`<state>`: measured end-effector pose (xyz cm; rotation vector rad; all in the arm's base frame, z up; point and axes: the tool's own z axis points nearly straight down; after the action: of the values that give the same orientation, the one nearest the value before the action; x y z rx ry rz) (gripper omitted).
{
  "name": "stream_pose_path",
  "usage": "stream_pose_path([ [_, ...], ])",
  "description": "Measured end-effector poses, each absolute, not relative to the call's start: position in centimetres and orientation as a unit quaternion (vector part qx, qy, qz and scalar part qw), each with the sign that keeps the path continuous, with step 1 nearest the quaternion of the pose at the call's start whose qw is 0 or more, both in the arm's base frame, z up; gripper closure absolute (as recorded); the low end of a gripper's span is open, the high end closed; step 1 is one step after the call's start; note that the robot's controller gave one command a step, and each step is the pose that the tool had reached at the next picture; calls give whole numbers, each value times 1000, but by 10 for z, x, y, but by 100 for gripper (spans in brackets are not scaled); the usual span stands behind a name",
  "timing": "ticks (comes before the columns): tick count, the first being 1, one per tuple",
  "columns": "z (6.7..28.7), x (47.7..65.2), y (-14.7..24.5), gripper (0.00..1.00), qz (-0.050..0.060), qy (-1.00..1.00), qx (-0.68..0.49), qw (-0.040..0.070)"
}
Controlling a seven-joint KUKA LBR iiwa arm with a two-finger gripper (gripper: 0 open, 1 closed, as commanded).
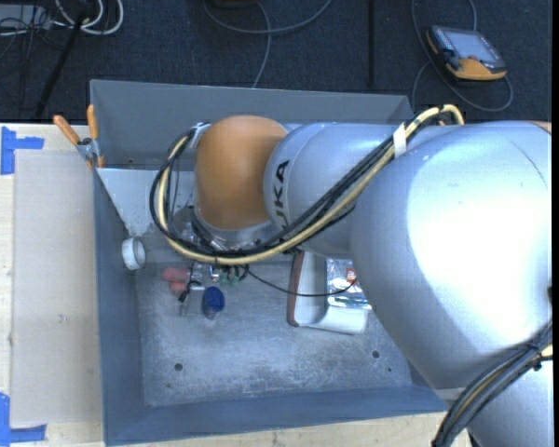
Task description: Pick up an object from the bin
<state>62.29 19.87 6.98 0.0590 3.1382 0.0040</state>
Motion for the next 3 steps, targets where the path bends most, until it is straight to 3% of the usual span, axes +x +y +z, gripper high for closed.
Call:
stream_pose_path([
  [1, 70, 622, 198, 100, 1, 1000, 20, 0],
  [2, 70, 622, 197, 0, 1, 1000, 21, 0],
  [3, 70, 623, 197, 100, 1, 1000, 21, 0],
])
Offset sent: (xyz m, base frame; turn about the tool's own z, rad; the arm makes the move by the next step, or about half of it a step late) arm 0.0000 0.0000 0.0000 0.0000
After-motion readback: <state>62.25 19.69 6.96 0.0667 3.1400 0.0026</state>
